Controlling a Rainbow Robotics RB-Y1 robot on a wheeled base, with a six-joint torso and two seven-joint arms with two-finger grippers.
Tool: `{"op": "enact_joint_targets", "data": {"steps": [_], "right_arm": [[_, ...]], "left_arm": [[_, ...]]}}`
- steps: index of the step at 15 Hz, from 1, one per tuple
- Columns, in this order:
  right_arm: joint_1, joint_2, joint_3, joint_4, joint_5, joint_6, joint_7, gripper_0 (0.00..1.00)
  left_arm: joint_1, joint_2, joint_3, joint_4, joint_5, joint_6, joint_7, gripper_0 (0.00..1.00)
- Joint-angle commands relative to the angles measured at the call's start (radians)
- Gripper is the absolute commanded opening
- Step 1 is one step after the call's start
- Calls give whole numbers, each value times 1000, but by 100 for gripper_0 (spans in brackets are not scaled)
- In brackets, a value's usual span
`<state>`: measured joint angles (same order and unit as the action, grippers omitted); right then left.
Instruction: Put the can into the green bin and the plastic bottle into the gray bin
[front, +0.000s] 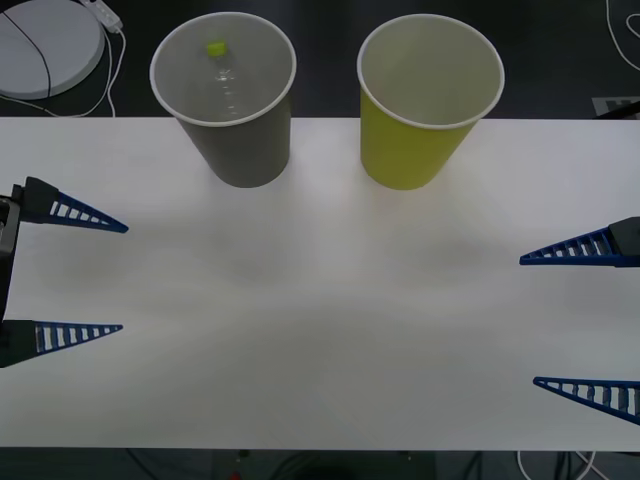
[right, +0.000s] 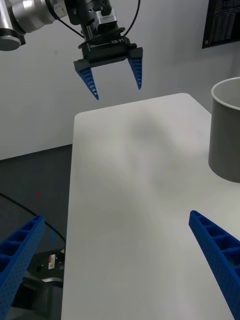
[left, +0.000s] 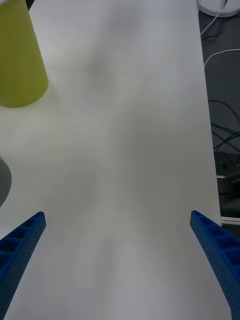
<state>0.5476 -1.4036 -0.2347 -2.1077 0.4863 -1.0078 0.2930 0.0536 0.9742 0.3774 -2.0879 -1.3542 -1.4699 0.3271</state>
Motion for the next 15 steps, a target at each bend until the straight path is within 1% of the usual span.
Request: {"op": "enact_joint_targets", "data": {"steps": [1,5,8,15], "right_arm": [[0,0,0,0,0,0,0,100],[0,0,0,0,0,0,0,100],[0,0,0,0,0,0,0,100],[0,0,0,0,0,0,0,100]], "left_arm": [[0,14,0,0,7,3,0,100],[0,14,0,0,13,10,10,100],[0,14,0,40,66,11,13,100],[9,14,-2,39,73,11,1,100]]}}
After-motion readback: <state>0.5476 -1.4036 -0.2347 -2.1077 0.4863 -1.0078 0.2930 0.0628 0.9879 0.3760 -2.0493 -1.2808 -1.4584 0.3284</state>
